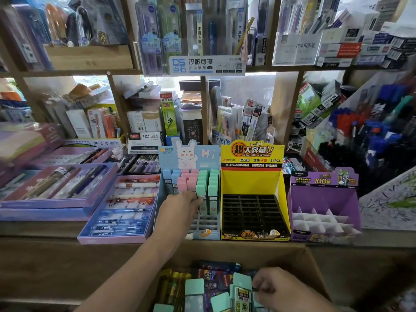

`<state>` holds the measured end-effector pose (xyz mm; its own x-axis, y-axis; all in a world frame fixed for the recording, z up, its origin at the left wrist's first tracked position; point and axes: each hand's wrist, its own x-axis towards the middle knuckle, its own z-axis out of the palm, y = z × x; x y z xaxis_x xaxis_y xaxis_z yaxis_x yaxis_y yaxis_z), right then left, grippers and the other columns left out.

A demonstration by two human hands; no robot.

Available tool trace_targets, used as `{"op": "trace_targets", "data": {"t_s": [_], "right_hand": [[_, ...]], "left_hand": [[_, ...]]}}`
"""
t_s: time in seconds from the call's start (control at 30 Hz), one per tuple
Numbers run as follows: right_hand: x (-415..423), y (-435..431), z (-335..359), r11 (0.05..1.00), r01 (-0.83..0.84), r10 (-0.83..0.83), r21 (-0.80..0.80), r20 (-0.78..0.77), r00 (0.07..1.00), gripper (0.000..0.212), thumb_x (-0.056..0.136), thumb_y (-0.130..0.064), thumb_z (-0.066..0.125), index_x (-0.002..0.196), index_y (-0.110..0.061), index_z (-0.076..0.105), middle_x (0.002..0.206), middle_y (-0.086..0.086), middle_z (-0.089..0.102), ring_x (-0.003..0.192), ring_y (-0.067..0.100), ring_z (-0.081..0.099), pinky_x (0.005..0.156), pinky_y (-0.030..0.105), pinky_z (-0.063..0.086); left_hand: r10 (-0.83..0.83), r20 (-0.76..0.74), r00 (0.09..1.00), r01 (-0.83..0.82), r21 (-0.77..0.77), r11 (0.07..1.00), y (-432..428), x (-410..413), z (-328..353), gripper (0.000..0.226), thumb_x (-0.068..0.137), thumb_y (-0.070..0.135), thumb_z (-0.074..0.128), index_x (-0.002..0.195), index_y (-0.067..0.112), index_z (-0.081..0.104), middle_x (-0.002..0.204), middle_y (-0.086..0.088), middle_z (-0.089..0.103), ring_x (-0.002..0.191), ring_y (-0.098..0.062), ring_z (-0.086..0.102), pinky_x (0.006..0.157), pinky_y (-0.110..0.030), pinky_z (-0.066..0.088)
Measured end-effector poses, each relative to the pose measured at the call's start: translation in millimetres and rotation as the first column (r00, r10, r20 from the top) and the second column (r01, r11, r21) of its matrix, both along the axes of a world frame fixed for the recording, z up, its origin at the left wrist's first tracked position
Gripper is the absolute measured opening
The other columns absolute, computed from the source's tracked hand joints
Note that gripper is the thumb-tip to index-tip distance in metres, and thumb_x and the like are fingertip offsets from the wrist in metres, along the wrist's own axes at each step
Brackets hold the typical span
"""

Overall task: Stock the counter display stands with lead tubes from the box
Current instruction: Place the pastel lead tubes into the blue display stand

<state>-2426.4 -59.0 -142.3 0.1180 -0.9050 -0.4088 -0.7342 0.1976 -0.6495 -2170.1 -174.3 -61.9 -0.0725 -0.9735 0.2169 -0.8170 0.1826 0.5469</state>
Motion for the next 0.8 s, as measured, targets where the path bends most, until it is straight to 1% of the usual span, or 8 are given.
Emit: {"op": "trace_targets", "data": {"t_s": [0.1, 0.2, 0.33, 0.47, 0.53, 0.63, 0.73, 0.8], "right_hand": [[1, 1, 2, 1.0, -0.005, 0.005, -0.016, -0.01, 1.0, 0.019, 0.078, -0.049, 0.079, 0.095, -0.044, 0.071, 0.096, -0.016, 0.071, 0.088, -0.012, 0.064, 0.083, 0.007, 0.047], [3, -2, 7, 0.999, -0.028, 0.028, 0.021, -0.002, 1.0, 0.019, 0.079, -0.046, 0.078, 0.096, -0.041, 0.072, 0.096, -0.015, 0.073, 0.089, -0.01, 0.066, 0.086, 0.011, 0.049], [6, -6, 11, 0.997, -0.068, 0.067, 0.025, 0.021, 0.998, 0.019, 0.083, -0.041, 0.079, 0.101, -0.039, 0.072, 0.098, -0.011, 0.074, 0.092, -0.002, 0.069, 0.089, 0.019, 0.054], [14, -8, 21, 0.99, -0.14, 0.141, -0.013, 0.028, 0.99, 0.023, 0.087, -0.043, 0.075, 0.109, -0.038, 0.068, 0.099, -0.009, 0.074, 0.091, 0.003, 0.069, 0.082, 0.019, 0.055], [17, -5, 26, 0.985, -0.169, 0.169, -0.02, 0.034, 0.985, 0.025, 0.089, -0.043, 0.073, 0.113, -0.038, 0.067, 0.101, -0.011, 0.073, 0.091, 0.0, 0.068, 0.082, 0.02, 0.055], [25, 1, 31, 0.98, -0.197, 0.197, -0.013, 0.017, 0.98, 0.028, 0.092, -0.042, 0.071, 0.118, -0.037, 0.063, 0.104, -0.011, 0.071, 0.093, 0.0, 0.067, 0.086, 0.023, 0.056], [35, 8, 29, 0.977, -0.215, 0.215, 0.006, -0.028, 0.976, 0.034, 0.094, -0.043, 0.069, 0.126, -0.035, 0.06, 0.109, -0.015, 0.067, 0.098, 0.001, 0.066, 0.093, 0.028, 0.056], [41, 12, 25, 0.98, -0.197, 0.198, 0.016, -0.054, 0.979, 0.038, 0.095, -0.043, 0.068, 0.13, -0.033, 0.058, 0.113, -0.017, 0.064, 0.102, 0.001, 0.064, 0.096, 0.031, 0.056]], "left_hand": [[0.02, -0.069, 0.997, -0.017, 0.046, 0.999, 3, 5, -4, 0.016, 0.101, 0.027, 0.062, 0.099, 0.016, 0.073, 0.088, -0.001, 0.077, 0.075, -0.015, 0.074, 0.073, -0.038, 0.064], [0.007, -0.08, 0.997, -0.008, -0.014, 1.0, 16, 16, -8, 0.006, 0.099, 0.027, 0.065, 0.098, 0.024, 0.07, 0.084, 0.009, 0.073, 0.072, -0.006, 0.07, 0.07, -0.035, 0.063], [-0.012, -0.146, 0.989, 0.004, -0.058, 0.998, 48, 34, -13, 0.011, 0.097, 0.027, 0.068, 0.095, 0.038, 0.066, 0.081, 0.022, 0.069, 0.077, 0.005, 0.068, 0.068, -0.02, 0.059], [0.0, -0.232, 0.973, -0.003, -0.013, 1.0, 82, 45, -19, 0.01, 0.094, 0.03, 0.07, 0.093, 0.039, 0.069, 0.078, 0.025, 0.071, 0.075, 0.006, 0.069, 0.066, -0.018, 0.059], [0.005, -0.248, 0.969, -0.005, 0.0, 1.0, 98, 47, -23, 0.012, 0.092, 0.027, 0.072, 0.09, 0.038, 0.07, 0.08, 0.03, 0.071, 0.073, 0.006, 0.069, 0.065, -0.012, 0.055], [-0.003, -0.215, 0.977, 0.017, 0.065, 0.998, 114, 48, -36, 0.012, 0.09, 0.024, 0.075, 0.091, 0.036, 0.072, 0.078, 0.028, 0.071, 0.082, 0.011, 0.066, 0.068, -0.003, 0.047], [-0.072, -0.097, 0.993, 0.094, 0.233, 0.968, 123, 47, -51, 0.012, 0.09, 0.033, 0.074, 0.099, 0.039, 0.069, 0.087, 0.025, 0.07, 0.09, 0.007, 0.065, 0.074, -0.008, 0.049], [-0.116, -0.002, 0.993, 0.108, 0.37, 0.923, 126, 47, -61, 0.02, 0.09, 0.038, 0.072, 0.109, 0.036, 0.066, 0.098, 0.02, 0.07, 0.096, 0.0, 0.066, 0.084, -0.022, 0.054]]}}
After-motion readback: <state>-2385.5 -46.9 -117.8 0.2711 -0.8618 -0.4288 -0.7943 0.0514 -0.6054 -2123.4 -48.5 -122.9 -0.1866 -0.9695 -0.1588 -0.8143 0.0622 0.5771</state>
